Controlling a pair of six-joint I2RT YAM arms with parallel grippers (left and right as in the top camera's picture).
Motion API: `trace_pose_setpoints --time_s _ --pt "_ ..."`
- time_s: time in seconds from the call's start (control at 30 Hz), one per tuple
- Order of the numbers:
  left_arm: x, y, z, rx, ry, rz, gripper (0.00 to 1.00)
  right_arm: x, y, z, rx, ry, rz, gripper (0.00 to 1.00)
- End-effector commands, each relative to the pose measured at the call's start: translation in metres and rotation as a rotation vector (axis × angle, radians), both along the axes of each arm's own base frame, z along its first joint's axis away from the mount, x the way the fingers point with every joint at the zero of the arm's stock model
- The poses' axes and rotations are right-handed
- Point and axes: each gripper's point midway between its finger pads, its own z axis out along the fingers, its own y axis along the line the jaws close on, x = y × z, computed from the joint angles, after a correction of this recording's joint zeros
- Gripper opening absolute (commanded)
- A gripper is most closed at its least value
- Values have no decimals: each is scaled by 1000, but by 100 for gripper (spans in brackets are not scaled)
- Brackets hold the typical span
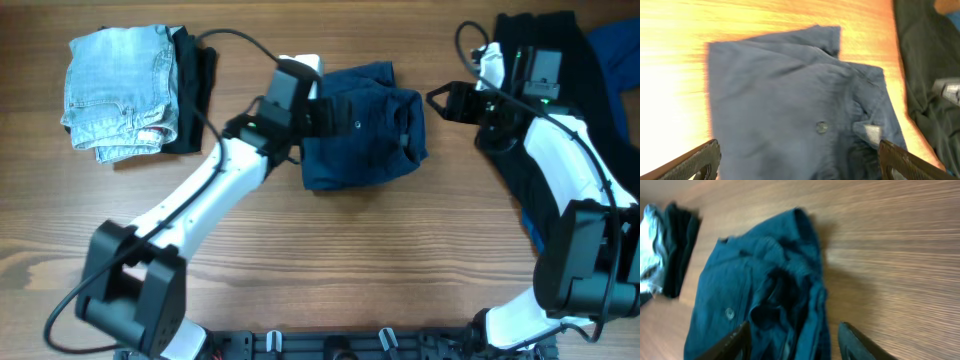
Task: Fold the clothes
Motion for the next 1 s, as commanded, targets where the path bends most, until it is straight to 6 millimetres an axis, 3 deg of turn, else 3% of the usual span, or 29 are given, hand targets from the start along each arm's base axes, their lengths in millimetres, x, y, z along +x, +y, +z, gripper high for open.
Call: trace_pose_setpoints --time_s 0.0,0.17,0.33,0.43,0.53,0.63,0.83,0.97 --pt "12 38 32 8 -56 71 100 -7 28 -7 -18 -27 126 58" --pt "12 71 32 26 -20 137 100 2 44 -30 -173 -34 135 56" --pt "7 75 26 57 2 123 100 11 59 -69 -277 -16 144 52" --pt "7 75 25 58 6 123 100 18 64 -81 -282 -30 148 33" --pt "7 75 25 58 5 123 100 29 66 -73 -275 -83 134 5" --pt "7 75 25 58 6 123 100 46 70 -55 -249 -149 113 4" --pt "7 75 25 57 6 123 100 84 92 13 -163 -344 130 4" --pt "6 75 25 54 8 120 100 96 102 -3 -146 -369 126 4"
